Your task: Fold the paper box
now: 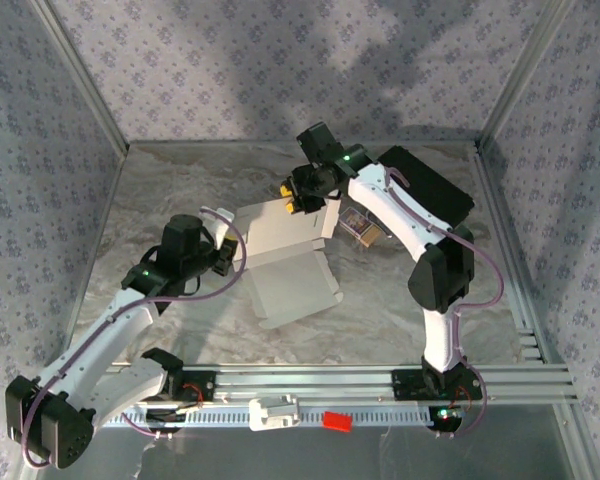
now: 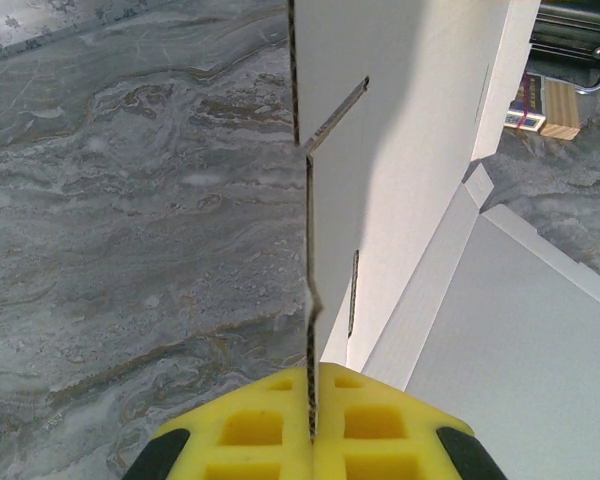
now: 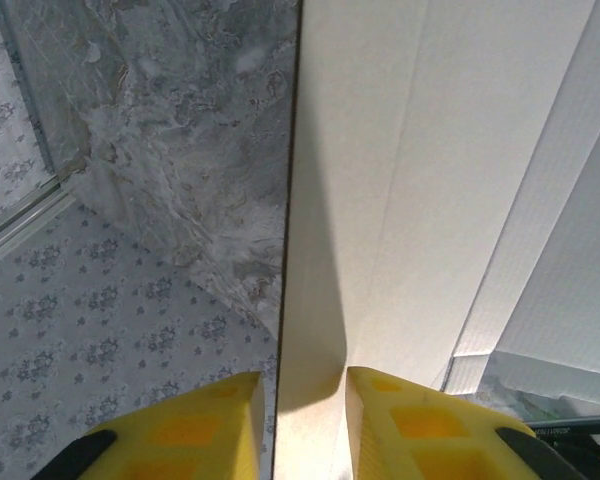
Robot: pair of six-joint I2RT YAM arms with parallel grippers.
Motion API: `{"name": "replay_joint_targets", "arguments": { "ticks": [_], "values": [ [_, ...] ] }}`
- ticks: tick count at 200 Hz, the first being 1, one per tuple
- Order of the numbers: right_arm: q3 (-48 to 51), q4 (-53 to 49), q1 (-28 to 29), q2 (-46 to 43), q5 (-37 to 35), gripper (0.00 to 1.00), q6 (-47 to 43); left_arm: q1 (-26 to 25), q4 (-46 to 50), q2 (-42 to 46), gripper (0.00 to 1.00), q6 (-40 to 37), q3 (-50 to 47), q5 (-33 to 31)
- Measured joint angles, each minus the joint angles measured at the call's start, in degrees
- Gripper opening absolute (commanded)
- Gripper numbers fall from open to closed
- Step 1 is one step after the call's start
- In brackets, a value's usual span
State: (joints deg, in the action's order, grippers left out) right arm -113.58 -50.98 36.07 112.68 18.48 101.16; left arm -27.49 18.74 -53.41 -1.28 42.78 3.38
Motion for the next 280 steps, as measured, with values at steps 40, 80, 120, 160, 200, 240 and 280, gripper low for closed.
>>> {"name": "replay_joint_targets", "arguments": {
  "ticks": [40,80,120,160,200,240,280],
  "values": [
    [-0.15,-0.35,0.0,0.37,0.48,0.17,0.02,0.0,-0.79,-1.14,0.0,-0.46,0.0,0.0],
    [-0.15,-0.31,-0.15,0.63,0.79,0.17,0.22,0.0,-0.79,-1.14,0.0,-0.85,0.0,-0.02],
    [-0.33,-0.35,-0.17,0.85,1.09,0.23,0.22,0.0,-0.81,-1.14,0.0,-1.07,0.0,-0.02],
    [-1.22,-1.99,-0.55,1.49,2.16,0.21,0.22,0.0,-0.83,-1.14,0.0,-1.7,-0.07,-0.02],
    [-1.22,-3.37,-0.76,2.05,3.45,0.25,0.2,0.0,-0.96,-1.88,0.0,-2.45,-0.22,-0.02],
    [-1.42,-4.15,-1.14,2.91,4.24,0.15,0.42,0.0,-0.98,-2.62,0.0,-3.15,-0.26,-0.04],
    [-1.46,-4.44,-1.29,2.91,4.57,0.09,0.46,0.0,-1.05,-2.67,0.0,-3.48,-0.24,-0.04]
  ]
}}
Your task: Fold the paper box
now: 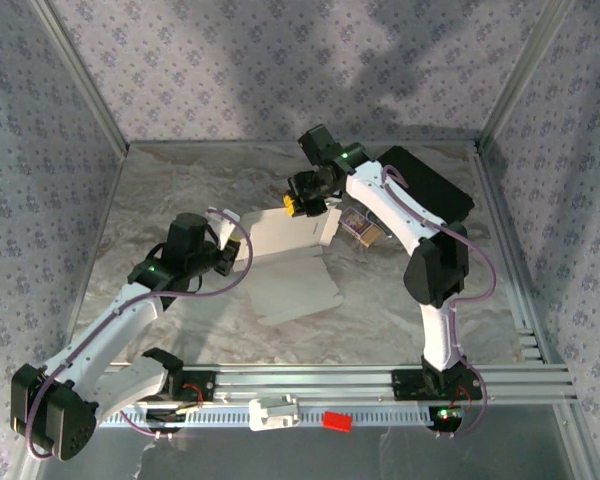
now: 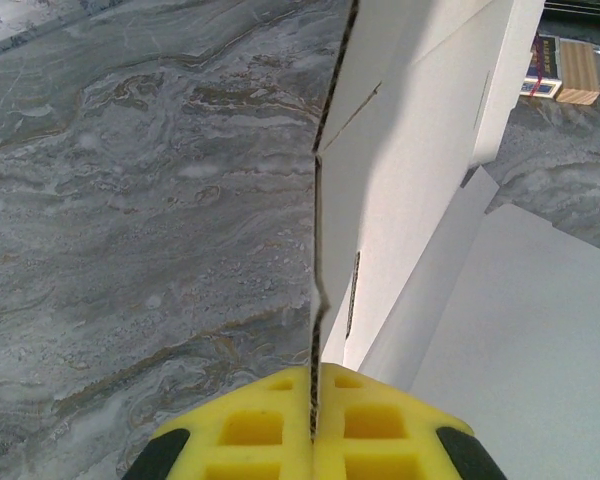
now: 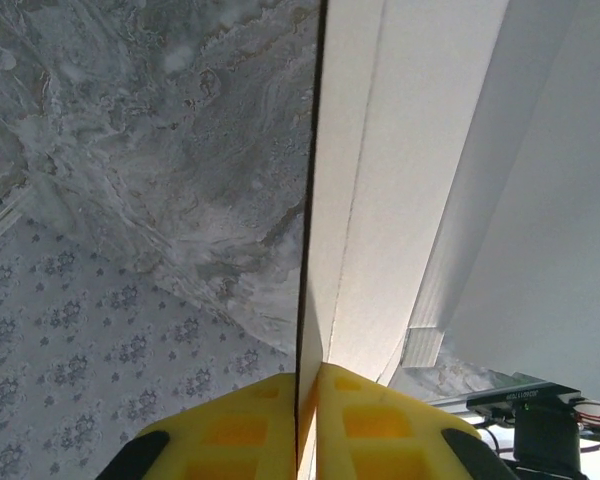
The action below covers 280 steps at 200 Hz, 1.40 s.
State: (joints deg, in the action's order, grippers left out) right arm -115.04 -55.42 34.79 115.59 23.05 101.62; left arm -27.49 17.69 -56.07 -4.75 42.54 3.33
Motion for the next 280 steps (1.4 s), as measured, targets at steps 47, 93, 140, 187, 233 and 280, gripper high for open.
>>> {"name": "replay_joint_targets", "arguments": {
  "ticks": [47,93,140,187,233,280],
  "values": [
    [0.11,0.39,-0.04,0.0,-0.11,0.0,0.61,0.07,-0.72,-0.33,0.11,0.9,-0.09,-0.22],
    [10.62,12.87,1.57,-3.52,-4.98,0.0,0.11,0.52,-2.01,0.33,0.57,8.52,-0.52,-0.2],
    [17.86,24.44,3.58,-5.46,-10.38,0.0,-0.7,2.25,2.69,9.79,0.58,26.29,-0.07,-0.68],
    [17.88,26.6,4.0,-5.57,-11.8,0.0,-0.68,5.88,10.99,1.4,0.51,46.42,14.56,1.7],
    [17.86,26.56,4.15,-5.57,-11.78,0.0,-0.68,5.9,15.98,-13.31,0.46,56.33,27.85,4.0],
    [17.62,26.51,4.15,-5.57,-11.72,0.0,-0.63,5.73,20.57,-19.67,0.45,60.83,31.19,5.05]
  ]
}}
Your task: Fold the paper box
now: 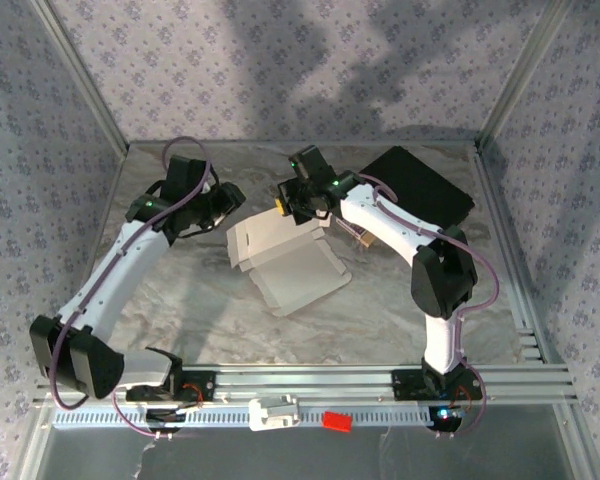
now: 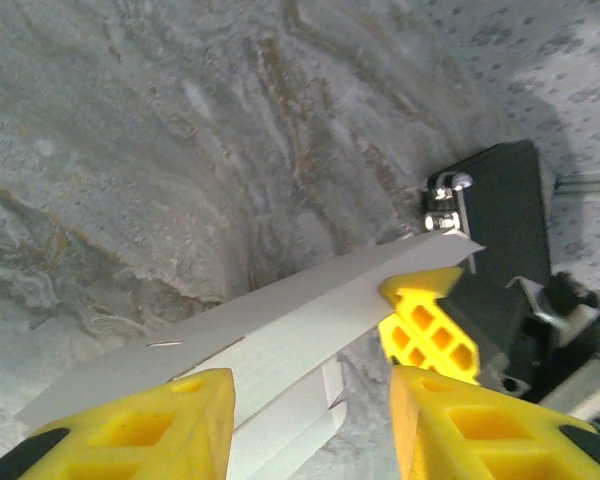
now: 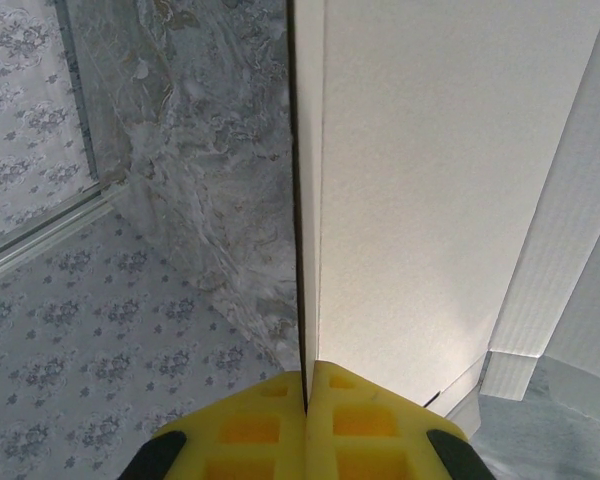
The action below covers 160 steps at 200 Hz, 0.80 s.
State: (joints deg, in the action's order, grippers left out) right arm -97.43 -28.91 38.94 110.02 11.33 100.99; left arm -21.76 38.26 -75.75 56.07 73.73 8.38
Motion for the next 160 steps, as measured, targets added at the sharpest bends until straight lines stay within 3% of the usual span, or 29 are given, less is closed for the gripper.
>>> {"name": "replay_joint_targets", "arguments": {
  "ticks": [44,160],
  "values": [
    [-1.01,-0.52,-0.02,0.0,0.7,0.0,0.17,-0.79,2.27,-2.08,0.46,0.61,0.33,0.15],
    [-11.19,-13.18,-0.44,0.76,2.36,0.0,0.17,-3.02,3.04,-2.38,0.46,1.05,5.88,1.07]
  ]
}}
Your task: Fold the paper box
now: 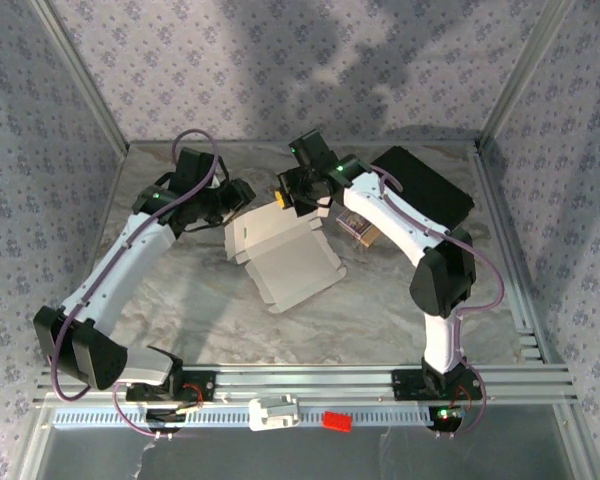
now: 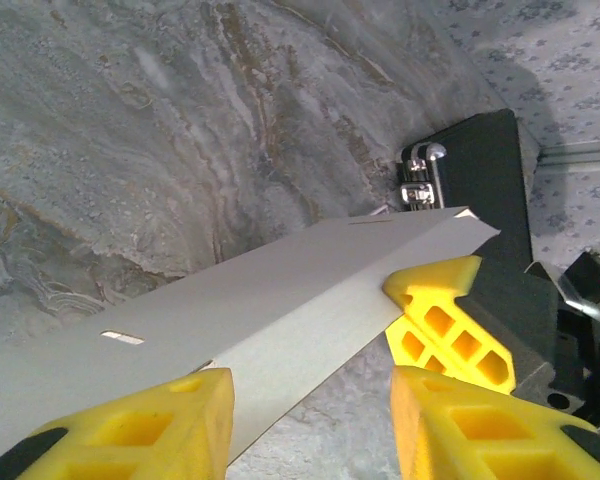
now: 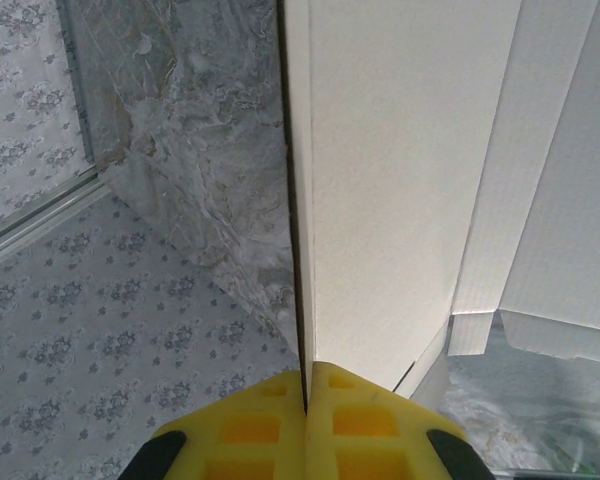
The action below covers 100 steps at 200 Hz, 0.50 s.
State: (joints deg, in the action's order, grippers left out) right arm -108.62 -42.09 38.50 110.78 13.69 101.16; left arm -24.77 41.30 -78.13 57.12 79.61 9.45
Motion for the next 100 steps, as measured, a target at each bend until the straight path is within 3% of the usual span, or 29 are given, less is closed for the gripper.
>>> {"name": "replay_joint_targets", "arguments": {
  "ticks": [100],
  "values": [
    [-2.1,-3.15,0.0,0.0,0.2,0.0,0.46,-0.55,2.93,0.02,0.45,0.2,1.88,1.2]
  ]
}}
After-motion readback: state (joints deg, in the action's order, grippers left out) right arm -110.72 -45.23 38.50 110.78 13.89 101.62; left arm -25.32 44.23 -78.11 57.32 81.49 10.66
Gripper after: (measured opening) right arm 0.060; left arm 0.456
